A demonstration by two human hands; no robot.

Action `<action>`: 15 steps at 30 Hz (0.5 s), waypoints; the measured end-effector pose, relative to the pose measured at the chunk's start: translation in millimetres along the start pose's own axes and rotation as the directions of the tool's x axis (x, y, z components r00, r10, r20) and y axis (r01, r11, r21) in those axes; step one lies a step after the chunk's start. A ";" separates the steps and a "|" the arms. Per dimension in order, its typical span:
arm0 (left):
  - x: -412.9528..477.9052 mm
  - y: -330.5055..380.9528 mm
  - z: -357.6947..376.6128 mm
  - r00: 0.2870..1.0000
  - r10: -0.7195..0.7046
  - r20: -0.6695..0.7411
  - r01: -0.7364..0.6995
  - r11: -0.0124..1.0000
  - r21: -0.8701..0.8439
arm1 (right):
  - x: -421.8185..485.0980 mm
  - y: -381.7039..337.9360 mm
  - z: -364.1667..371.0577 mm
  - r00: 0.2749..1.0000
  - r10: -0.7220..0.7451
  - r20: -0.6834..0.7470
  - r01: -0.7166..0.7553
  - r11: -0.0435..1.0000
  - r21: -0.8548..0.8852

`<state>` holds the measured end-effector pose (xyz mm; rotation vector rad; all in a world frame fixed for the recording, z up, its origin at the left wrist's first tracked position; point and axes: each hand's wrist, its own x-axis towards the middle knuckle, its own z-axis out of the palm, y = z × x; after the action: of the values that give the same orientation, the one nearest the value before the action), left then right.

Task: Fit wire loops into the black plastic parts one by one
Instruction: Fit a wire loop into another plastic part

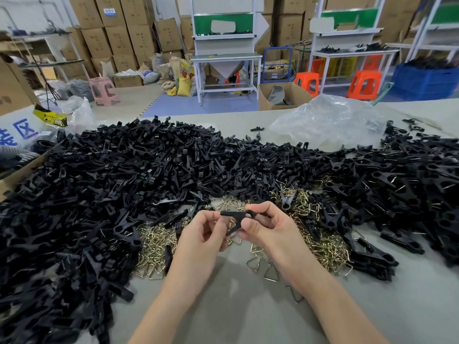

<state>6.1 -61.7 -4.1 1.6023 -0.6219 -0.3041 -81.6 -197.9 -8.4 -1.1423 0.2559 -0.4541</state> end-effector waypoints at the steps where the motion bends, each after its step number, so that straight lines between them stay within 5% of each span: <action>1: -1.3 0.1 0.5 0.999 0.034 0.003 -0.035 0.999 0.039 | 0.5 1.0 0.0 1.000 0.009 0.001 -0.009 0.999 0.040; 11: -6.8 9.3 -1.2 0.991 0.125 -0.049 -0.118 0.985 0.128 | 5.1 1.8 -4.9 1.000 -0.006 -0.011 0.008 0.967 0.256; 15: -2.0 11.8 -3.8 0.995 0.007 -0.095 -0.014 0.997 -0.071 | 4.9 1.5 -3.0 0.999 -0.044 -0.023 0.047 0.987 0.151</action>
<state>4.0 -57.8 7.6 1.5353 -0.5406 -0.2388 -78.3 -202.2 -10.8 -0.9973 0.2094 -0.5170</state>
